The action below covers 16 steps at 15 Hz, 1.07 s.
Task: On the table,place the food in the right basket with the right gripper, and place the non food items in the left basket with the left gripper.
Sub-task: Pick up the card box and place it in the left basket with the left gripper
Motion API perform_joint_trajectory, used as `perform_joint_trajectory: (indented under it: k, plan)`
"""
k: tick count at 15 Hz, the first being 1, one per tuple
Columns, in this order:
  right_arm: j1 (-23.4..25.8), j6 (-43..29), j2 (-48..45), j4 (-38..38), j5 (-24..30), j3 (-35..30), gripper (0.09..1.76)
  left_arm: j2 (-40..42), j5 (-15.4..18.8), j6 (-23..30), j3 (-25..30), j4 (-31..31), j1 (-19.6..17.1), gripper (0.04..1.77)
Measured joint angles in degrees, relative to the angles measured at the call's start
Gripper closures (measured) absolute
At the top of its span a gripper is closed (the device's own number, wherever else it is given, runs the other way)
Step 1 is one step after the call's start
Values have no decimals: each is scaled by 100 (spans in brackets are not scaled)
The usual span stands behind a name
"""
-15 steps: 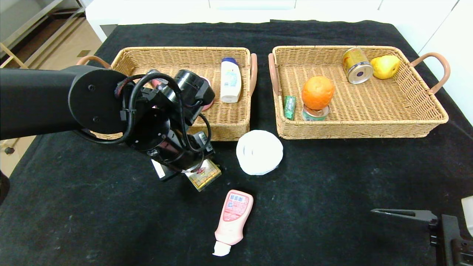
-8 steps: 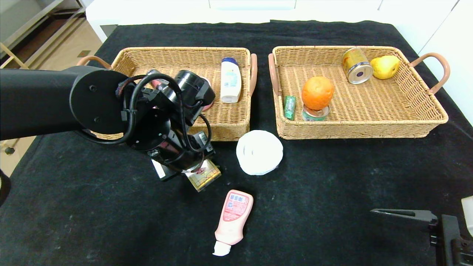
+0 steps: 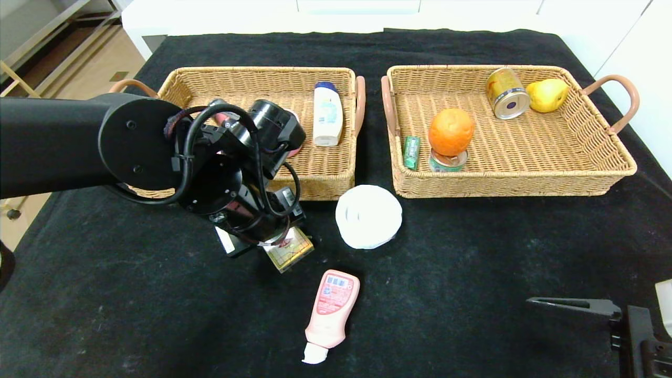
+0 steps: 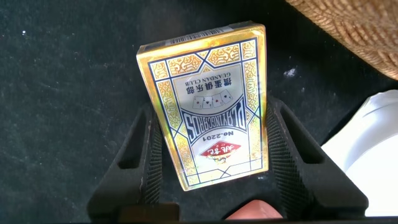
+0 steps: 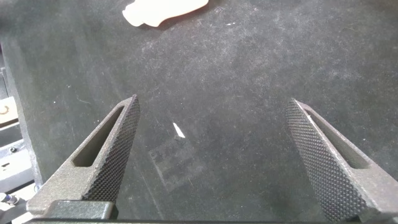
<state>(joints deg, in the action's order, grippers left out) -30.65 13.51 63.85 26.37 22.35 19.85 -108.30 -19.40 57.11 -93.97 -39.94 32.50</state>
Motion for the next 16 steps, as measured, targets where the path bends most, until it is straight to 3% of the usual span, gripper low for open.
perform_joint_trajectory:
  k: [10,16]
  plan:
    - [0,0,1,-9,9,-9,14,602,-171,-141,315,-27,302,78]
    - [-5,52,-16,-11,6,-23,14,1302,-310,-530,689,-13,536,79]
